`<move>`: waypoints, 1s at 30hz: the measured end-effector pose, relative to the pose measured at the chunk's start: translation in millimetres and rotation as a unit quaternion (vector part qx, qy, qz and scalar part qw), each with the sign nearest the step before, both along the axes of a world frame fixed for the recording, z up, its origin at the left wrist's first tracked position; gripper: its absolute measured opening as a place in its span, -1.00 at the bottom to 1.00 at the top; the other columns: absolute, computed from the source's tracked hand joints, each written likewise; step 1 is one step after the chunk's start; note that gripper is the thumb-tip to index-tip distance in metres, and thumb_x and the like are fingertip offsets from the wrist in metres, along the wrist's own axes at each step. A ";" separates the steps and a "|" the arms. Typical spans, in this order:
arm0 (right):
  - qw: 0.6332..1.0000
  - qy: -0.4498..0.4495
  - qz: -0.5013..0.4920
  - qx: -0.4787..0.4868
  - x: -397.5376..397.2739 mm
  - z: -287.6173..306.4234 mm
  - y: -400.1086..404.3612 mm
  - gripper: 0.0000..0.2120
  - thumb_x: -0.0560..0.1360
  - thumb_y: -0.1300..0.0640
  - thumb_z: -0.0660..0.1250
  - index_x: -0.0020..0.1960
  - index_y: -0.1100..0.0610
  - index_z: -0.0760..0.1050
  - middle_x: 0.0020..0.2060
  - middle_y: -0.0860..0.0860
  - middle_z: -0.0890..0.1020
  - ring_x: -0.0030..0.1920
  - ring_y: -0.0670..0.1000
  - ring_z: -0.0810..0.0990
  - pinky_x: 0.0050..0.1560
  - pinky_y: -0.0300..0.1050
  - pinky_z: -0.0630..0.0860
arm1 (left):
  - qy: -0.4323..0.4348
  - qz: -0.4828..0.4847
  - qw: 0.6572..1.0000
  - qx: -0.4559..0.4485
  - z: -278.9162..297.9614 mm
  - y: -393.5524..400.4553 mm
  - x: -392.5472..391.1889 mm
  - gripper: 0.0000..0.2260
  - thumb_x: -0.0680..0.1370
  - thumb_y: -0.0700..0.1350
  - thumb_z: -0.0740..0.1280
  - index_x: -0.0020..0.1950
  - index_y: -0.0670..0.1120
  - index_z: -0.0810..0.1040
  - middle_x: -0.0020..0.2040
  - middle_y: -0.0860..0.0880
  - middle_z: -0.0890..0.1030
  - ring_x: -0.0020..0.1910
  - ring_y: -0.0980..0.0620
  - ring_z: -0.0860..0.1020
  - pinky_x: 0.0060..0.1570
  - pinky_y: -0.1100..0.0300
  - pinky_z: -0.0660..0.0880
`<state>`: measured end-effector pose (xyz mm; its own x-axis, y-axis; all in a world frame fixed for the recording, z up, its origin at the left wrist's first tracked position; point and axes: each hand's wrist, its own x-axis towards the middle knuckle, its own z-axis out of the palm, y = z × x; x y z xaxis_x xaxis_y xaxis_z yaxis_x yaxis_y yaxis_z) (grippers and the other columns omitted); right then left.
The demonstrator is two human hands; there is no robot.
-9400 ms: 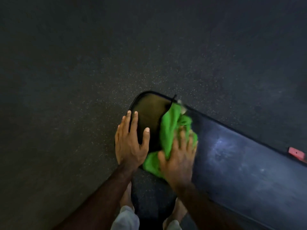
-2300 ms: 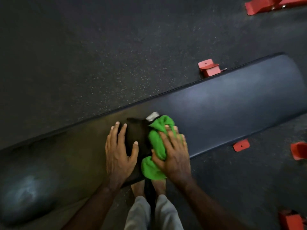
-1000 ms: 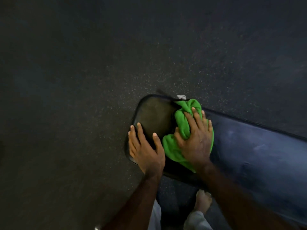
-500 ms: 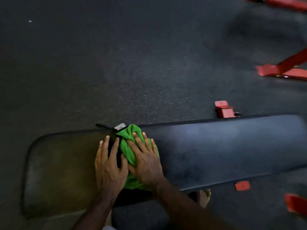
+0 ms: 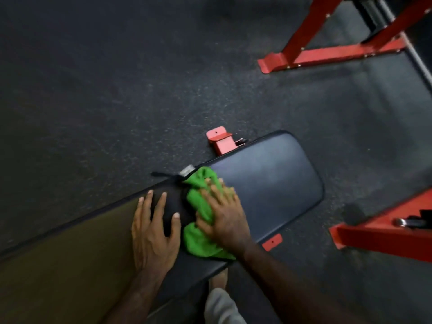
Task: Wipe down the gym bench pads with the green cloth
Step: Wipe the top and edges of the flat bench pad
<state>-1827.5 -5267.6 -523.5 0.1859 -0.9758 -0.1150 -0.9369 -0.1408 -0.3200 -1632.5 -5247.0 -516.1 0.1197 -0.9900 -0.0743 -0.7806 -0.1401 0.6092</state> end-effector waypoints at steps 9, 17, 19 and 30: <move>0.999 -0.045 -0.005 -0.006 -78.2 -0.7 2.7 -0.22 0.48 -0.30 0.29 0.62 -0.02 0.28 0.65 0.04 0.20 0.67 0.18 0.05 0.59 0.28 0.05 | -0.080 0.034 0.996 0.005 -13.4 -36.5 -116.7 -0.49 0.58 0.00 0.24 0.53 -0.07 0.41 0.60 -0.09 0.33 0.62 -0.16 0.19 0.56 -0.19 0.11; 0.957 -0.033 -0.280 -0.073 -203.3 -6.8 -91.4 -0.26 0.40 -0.24 0.29 0.51 0.05 0.45 0.56 0.10 0.39 0.58 0.23 0.29 0.52 0.34 0.26 | -0.122 0.052 0.991 0.008 -13.2 -36.7 -126.3 -0.49 0.62 0.03 0.21 0.57 -0.02 0.35 0.62 -0.04 0.29 0.64 -0.13 0.15 0.56 -0.19 0.09; 0.920 -0.066 -0.381 -0.059 -187.9 1.7 -105.4 -0.21 0.37 -0.24 0.26 0.54 0.06 0.41 0.57 0.12 0.37 0.60 0.23 0.25 0.56 0.30 0.19 | -0.130 0.051 0.990 0.008 -15.2 -35.8 -126.3 -0.50 0.62 0.03 0.21 0.58 -0.02 0.35 0.62 -0.04 0.29 0.64 -0.13 0.15 0.56 -0.20 0.10; 0.995 -0.065 -0.067 -0.048 -68.1 -3.7 -41.6 -0.25 0.34 -0.22 0.37 0.49 0.00 0.47 0.58 0.05 0.36 0.59 0.18 0.28 0.53 0.29 0.25 | -0.029 0.009 1.000 0.000 -12.2 -29.2 -72.0 -0.49 0.62 0.00 0.27 0.58 -0.01 0.39 0.61 0.00 0.32 0.60 -0.04 0.26 0.53 -0.02 0.18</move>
<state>-1895.6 -5309.2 -527.2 0.0614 -0.9981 -0.0036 -0.9012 -0.0539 -0.4301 -1704.5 -5276.2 -528.3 0.1419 -0.9876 -0.0673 -0.8124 -0.1551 0.5621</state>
